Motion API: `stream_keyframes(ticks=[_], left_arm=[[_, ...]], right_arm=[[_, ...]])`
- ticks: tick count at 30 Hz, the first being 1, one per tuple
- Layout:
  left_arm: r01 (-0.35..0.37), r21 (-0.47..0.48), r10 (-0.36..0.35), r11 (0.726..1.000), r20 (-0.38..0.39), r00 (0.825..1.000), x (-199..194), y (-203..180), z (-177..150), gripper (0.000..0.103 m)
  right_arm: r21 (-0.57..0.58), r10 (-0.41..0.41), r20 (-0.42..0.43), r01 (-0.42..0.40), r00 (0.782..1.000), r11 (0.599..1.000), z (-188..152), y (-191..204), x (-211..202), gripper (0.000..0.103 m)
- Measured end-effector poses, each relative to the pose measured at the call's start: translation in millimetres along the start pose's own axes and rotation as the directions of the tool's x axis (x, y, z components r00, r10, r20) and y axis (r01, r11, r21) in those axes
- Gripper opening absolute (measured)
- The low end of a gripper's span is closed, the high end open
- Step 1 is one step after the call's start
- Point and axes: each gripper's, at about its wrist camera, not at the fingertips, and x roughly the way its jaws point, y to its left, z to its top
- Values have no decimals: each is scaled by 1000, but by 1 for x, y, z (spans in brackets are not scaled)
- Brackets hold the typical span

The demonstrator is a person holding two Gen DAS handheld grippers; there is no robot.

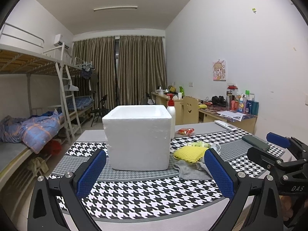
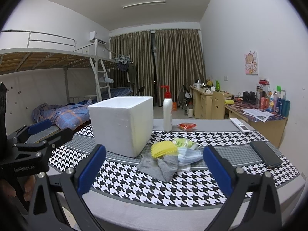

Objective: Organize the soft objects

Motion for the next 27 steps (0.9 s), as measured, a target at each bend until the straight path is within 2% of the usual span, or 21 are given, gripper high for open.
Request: stream_keyframes(ticks=[27], left_arm=[[16, -7, -16, 1000, -15, 1000, 6, 0, 0, 102]], right_arm=[[-5, -8, -22, 8, 1000, 1000, 1, 0, 7, 102]])
